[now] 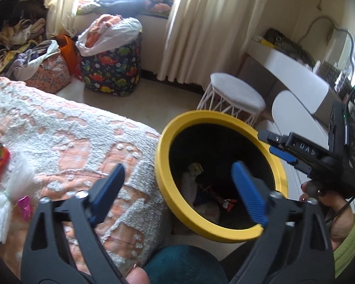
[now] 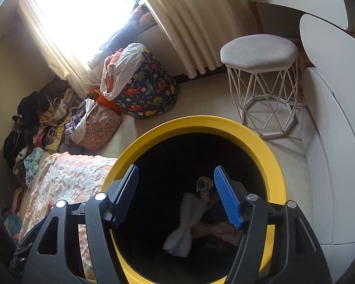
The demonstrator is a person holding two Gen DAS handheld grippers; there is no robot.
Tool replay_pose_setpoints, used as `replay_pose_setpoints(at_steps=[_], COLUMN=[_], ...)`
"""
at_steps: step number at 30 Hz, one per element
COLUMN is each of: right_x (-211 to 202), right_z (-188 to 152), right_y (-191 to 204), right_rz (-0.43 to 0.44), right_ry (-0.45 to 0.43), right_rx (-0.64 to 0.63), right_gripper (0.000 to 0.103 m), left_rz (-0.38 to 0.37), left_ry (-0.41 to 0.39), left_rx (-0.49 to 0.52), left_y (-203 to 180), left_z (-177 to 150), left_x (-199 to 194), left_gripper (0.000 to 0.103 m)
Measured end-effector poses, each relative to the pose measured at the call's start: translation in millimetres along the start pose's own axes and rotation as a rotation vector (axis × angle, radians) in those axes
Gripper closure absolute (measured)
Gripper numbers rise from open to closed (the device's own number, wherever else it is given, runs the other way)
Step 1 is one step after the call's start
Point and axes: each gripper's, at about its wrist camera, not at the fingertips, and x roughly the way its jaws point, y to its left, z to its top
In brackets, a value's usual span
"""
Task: Collect trash
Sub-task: 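Open both tools to drop the foam net and red wrapper into the bin, then move both open tools back over the red candy tube and foam net on the bed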
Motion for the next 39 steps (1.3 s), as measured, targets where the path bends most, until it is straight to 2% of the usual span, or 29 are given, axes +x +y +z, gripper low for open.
replay_pose_setpoints(at_steps=[2, 11, 20, 39], right_x=[-2.6, -14.2, -21.2, -31.0], right_z=[-0.3, -5.3, -12.1, -45.7], right_y=[7.3, 44.6, 68.9, 142.5], right_rz=[0.007, 0.048, 0.079, 0.196], right_ry=[-0.011, -0.043, -0.048, -0.013], right_rx=[-0.018, -0.118, -0.183, -0.339], right_gripper=[0.036, 0.029, 0.029, 0.029], left_rz=[0.014, 0.073, 0.122, 0.238], left_ry=[-0.028, -0.104, -0.151, -0.22], left_rx=[-0.007, -0.026, -0.05, -0.168], left_y=[4.1, 19.2, 36.0, 100.4], left_z=[1.5, 6.5, 6.4, 2.5], left_x=[-8.8, -38.4, -61.4, -101.5], left_gripper=[0.011, 0.011, 0.011, 0.011])
